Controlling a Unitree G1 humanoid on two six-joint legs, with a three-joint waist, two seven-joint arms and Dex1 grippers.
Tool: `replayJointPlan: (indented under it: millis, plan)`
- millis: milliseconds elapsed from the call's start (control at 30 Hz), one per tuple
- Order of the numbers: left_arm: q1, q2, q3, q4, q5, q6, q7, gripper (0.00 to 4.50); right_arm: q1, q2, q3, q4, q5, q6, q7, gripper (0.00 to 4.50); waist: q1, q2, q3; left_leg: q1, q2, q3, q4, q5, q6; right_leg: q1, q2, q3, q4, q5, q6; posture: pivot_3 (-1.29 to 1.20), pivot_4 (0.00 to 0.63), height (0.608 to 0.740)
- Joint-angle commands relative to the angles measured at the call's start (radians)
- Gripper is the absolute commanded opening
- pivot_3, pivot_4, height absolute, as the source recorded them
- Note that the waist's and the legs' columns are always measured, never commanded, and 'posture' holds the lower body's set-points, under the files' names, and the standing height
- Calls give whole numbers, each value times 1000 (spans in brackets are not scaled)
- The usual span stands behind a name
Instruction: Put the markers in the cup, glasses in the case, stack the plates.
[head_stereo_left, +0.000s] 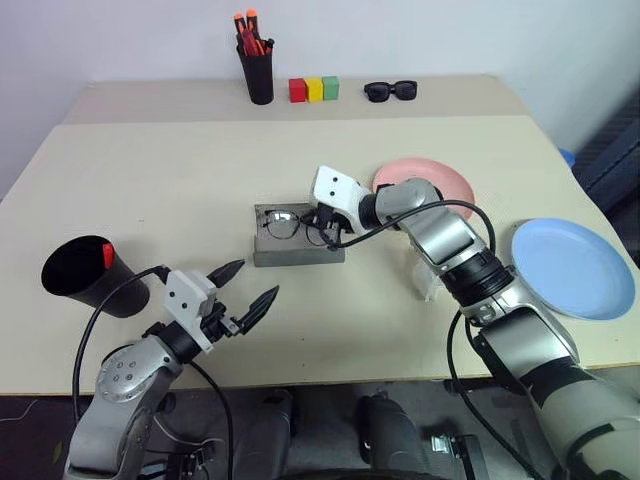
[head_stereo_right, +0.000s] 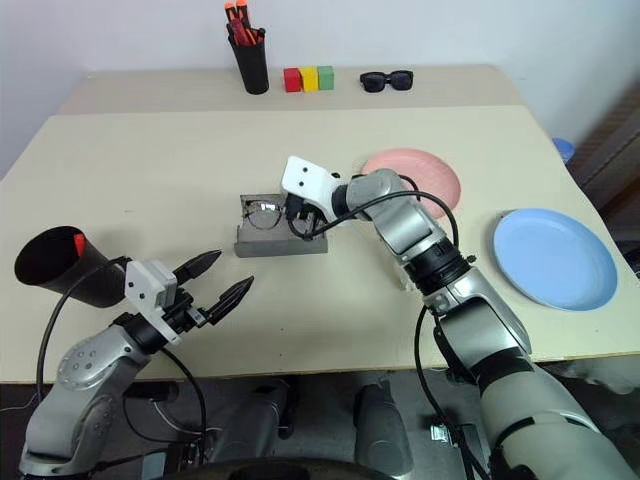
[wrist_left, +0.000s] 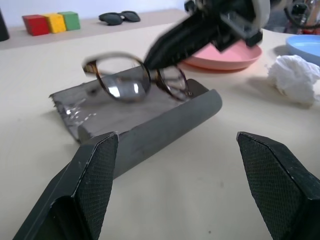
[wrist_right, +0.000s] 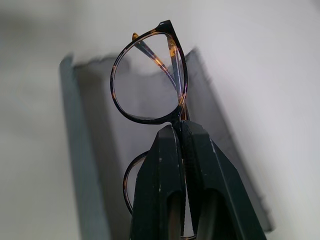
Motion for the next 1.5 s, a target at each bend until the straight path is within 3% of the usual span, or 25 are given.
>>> replayJointPlan:
  millis: [33,133,167,267,400,567,600,667,833,1000,1133,1300,1500]
  plan:
    - [-1,12,20,-44,-22,9,10,3898,4,-8,-10,-50,-18,-12,30,62,-3,0,0,0,0,0,0,0,0,0,0,0,1,0,0,0,150,740]
    - [-9,22,22,-41,-28,17,8,3898,12,5,-19,-62,-22,2,39,62,-5,0,0,0,0,0,0,0,0,-2,0,0,4,0,0,0,150,740]
    - [-13,24,21,-37,-29,17,6,3898,15,10,-24,-65,-20,6,38,325,-5,0,0,0,0,0,0,0,0,-2,0,0,5,0,0,0,150,740]
    - [-20,29,16,-24,-29,12,3,3898,21,18,-42,-79,-20,11,23,1375,-5,0,0,0,0,0,0,0,0,-3,0,0,6,0,0,0,150,740]
    - [-32,28,9,-12,-28,8,6,3898,42,9,-75,-132,-11,-5,6,3394,-2,0,0,0,0,0,0,0,0,-2,0,0,6,0,0,0,150,740]
    - [-139,-4,19,14,-77,124,93,3898,103,-27,-146,-249,34,-6,19,3394,2,0,0,0,0,-1,0,0,-1,-2,0,0,6,0,0,0,150,740]
    - [-192,-20,18,26,-99,173,126,3646,126,-42,-167,-282,48,1,23,3436,5,0,0,0,0,-1,0,0,-1,-2,0,0,6,0,0,0,150,740]
    - [-295,-31,-10,45,-89,227,159,3021,174,-73,-195,-339,61,8,27,3445,12,0,0,0,0,-2,1,1,-1,-1,0,-1,6,1,3,0,150,740]
    - [-586,-79,-98,185,-22,367,258,479,283,-132,-241,-451,74,50,8,3445,23,0,0,1,-3,0,2,1,-1,0,0,-1,7,2,4,0,150,740]
    - [-908,-130,-182,495,55,594,334,479,398,-187,-293,-581,105,101,-4,3445,23,-1,0,1,-4,0,2,1,-1,1,1,-1,8,1,5,0,150,740]
    - [-1114,-188,-129,761,70,629,373,479,514,-246,-333,-687,131,118,-6,3445,23,-2,1,0,-4,0,3,1,-1,1,1,-1,7,1,6,0,150,740]
    - [-1269,-193,-119,1020,97,646,350,479,591,-275,-361,-759,148,149,-35,3445,11,-2,1,1,-4,0,2,1,-1,1,1,-1,8,1,6,0,150,740]
    - [-1338,-185,-169,1174,141,712,276,479,617,-280,-367,-781,156,158,-68,3445,2,-2,1,0,-4,-1,2,1,-1,1,1,-2,7,1,7,0,150,740]
